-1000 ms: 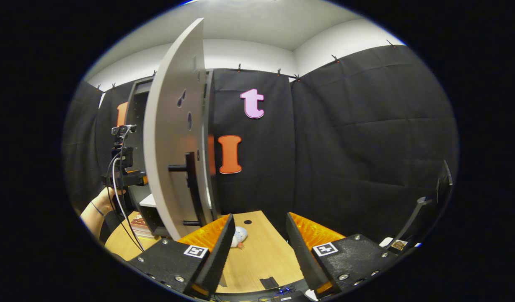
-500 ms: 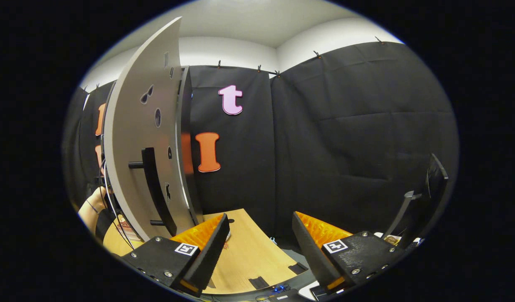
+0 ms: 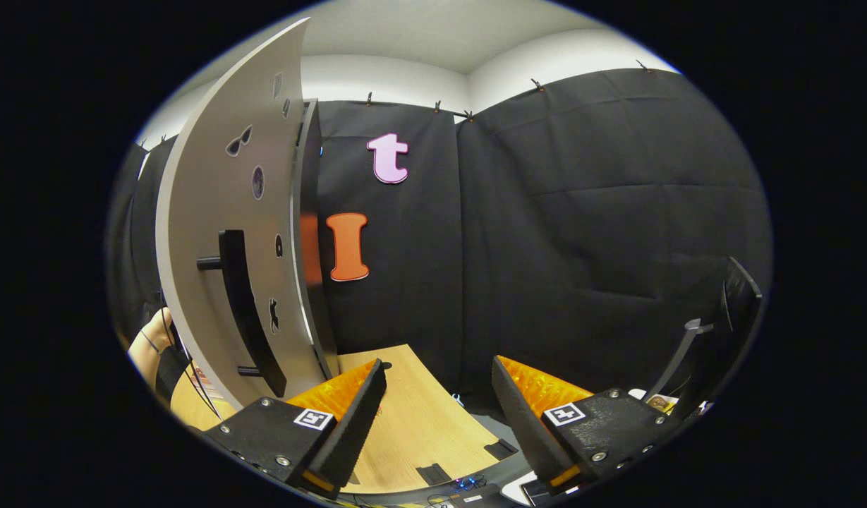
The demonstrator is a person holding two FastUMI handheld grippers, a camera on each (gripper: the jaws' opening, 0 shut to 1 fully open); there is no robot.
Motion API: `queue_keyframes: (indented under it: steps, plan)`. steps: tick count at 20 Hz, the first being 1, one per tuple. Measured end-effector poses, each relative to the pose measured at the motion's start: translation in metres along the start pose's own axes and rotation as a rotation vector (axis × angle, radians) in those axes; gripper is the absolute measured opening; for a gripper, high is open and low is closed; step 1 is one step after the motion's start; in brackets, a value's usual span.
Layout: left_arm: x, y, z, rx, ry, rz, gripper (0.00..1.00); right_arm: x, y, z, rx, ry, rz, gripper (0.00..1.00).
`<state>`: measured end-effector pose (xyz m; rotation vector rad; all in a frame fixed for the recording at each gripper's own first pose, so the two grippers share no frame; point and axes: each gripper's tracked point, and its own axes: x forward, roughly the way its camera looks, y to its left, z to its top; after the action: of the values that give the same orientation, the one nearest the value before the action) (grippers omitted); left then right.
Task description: Open the cabinet door with the right hand, grasp the bottle in the cabinet with the left hand and place it on the coaster, then close the cabinet door with the right hand.
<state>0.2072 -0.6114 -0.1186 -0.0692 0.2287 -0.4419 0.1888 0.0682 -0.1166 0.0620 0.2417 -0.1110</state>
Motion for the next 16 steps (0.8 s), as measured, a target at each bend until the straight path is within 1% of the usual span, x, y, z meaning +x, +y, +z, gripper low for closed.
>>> queue_keyframes:
  steps: [2, 5, 10, 13, 14, 16]
  plan:
    - [-0.016, 0.001, -0.001, -0.015, 0.002, -0.012, 0.81, -0.002, 0.001, 0.002, 0.0, -0.003, 0.007, 0.99]
    - [-0.041, 0.004, -0.001, -0.033, 0.001, -0.022, 0.82, -0.001, 0.004, 0.002, 0.0, -0.006, 0.024, 0.99]
    - [-0.09, 0.022, 0.0, -0.014, -0.025, -0.019, 0.82, -0.003, 0.011, 0.004, 0.0, -0.006, 0.057, 0.99]
    - [-0.116, 0.041, -0.004, 0.001, -0.034, 0.005, 0.82, -0.006, 0.016, 0.004, -0.007, -0.011, 0.078, 0.99]
    - [-0.124, 0.051, -0.006, 0.021, -0.039, 0.022, 0.81, -0.005, 0.017, 0.005, -0.009, -0.014, 0.084, 0.99]
    - [-0.141, 0.067, -0.016, 0.055, -0.038, 0.054, 0.82, -0.005, 0.018, 0.006, -0.012, -0.019, 0.09, 0.99]
